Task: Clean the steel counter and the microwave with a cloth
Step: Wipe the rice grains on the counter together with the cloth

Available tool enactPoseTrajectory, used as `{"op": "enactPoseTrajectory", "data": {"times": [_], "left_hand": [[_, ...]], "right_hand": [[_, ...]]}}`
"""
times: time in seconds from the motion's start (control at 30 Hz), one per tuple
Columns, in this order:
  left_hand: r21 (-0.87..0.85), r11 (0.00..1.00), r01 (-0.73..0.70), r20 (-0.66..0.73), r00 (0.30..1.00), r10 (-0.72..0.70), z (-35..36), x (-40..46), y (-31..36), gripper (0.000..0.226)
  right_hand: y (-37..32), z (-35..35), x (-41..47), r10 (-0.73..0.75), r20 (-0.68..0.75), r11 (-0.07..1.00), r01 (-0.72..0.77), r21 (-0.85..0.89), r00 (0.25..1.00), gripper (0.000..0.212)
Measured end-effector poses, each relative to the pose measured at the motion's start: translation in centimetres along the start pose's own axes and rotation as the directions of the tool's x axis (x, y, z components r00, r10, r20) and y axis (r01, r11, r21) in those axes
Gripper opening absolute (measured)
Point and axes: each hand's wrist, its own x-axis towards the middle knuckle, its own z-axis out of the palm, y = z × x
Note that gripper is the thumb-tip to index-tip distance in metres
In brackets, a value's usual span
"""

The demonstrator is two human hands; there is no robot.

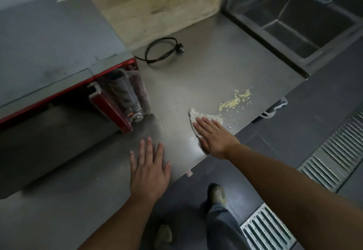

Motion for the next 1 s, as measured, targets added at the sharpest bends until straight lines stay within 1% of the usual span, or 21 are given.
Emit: {"op": "enactPoseTrajectory", "data": {"times": [0.07, 0.13, 0.2, 0.23, 0.33, 0.43, 0.47, 0.53, 0.6, 0.7, 0.77, 0.87, 0.93, 1.0], "left_hand": [[-0.018, 1.000, 0.011, -0.010, 1.000, -0.012, -1.0, 1.6, 2.8, 0.072], [-0.021, 0.999, 0.026, 0.000, 1.000, -0.026, -1.8, 3.2, 5.8, 0.072], [-0.021, 0.999, 0.047, 0.001, 0.999, -0.047, -2.5, 4.5, 8.0, 0.070], [-0.025, 0.998, 0.062, 0.004, 0.998, -0.062, -2.7, 5.2, 8.8, 0.070], [-0.013, 0.995, 0.101, 0.029, 0.994, -0.101, -3.0, 6.6, 9.7, 0.070], [0.026, 0.990, 0.142, 0.070, 0.987, -0.143, -2.7, 7.4, 9.4, 0.072], [0.031, 0.986, 0.161, 0.084, 0.983, -0.163, -2.6, 7.6, 9.4, 0.073], [0.034, 0.982, 0.184, 0.100, 0.977, -0.186, -2.2, 7.8, 9.8, 0.073], [0.020, 0.986, 0.164, 0.093, 0.982, -0.165, -1.9, 7.8, 10.6, 0.073], [0.021, 0.993, 0.116, 0.090, 0.989, -0.117, -1.3, 8.5, 11.8, 0.073], [0.013, 0.993, 0.120, 0.105, 0.987, -0.121, -1.1, 9.3, 12.6, 0.073], [-0.011, 0.993, 0.115, 0.117, 0.987, -0.113, -1.0, 10.4, 13.7, 0.073], [-0.019, 0.995, 0.095, 0.130, 0.987, -0.092, -0.9, 11.1, 14.3, 0.073], [-0.046, 0.994, 0.096, 0.149, 0.985, -0.088, -0.6, 11.8, 14.9, 0.072]], "right_hand": [[0.3, -0.4, 0.9, -0.011, -0.003, 0.998, 0.011, 0.058, 1.000, 0.062], [0.5, -0.6, 1.7, 0.022, -0.006, 0.992, -0.021, 0.124, 1.000, 0.058], [0.1, -0.3, 2.2, 0.038, -0.022, 0.989, -0.034, 0.145, 0.999, 0.058], [-0.1, 0.0, 2.3, 0.015, -0.029, 0.991, -0.011, 0.133, 0.999, 0.060], [0.0, 0.9, 2.0, -0.114, -0.029, 0.990, 0.116, 0.082, 0.993, 0.061], [2.4, 1.0, 2.1, -0.216, -0.049, 0.975, 0.218, 0.045, 0.975, 0.061], [3.3, 1.0, 2.1, -0.234, -0.049, 0.971, 0.236, 0.032, 0.971, 0.061], [5.4, 0.7, 2.2, -0.227, -0.055, 0.973, 0.229, 0.037, 0.972, 0.060], [7.4, 0.1, 2.2, -0.225, -0.059, 0.972, 0.228, 0.054, 0.973, 0.059], [10.1, -0.7, 2.7, -0.279, -0.056, 0.957, 0.282, 0.060, 0.959, 0.057], [11.6, -0.9, 3.1, -0.297, -0.056, 0.952, 0.300, 0.065, 0.953, 0.056], [13.3, -1.4, 3.7, -0.244, -0.052, 0.967, 0.247, 0.065, 0.968, 0.059], [13.6, -1.8, 4.2, -0.181, -0.052, 0.980, 0.185, 0.080, 0.982, 0.058], [13.0, -2.2, 4.4, -0.100, -0.081, 0.985, 0.110, 0.135, 0.992, 0.055]]}}
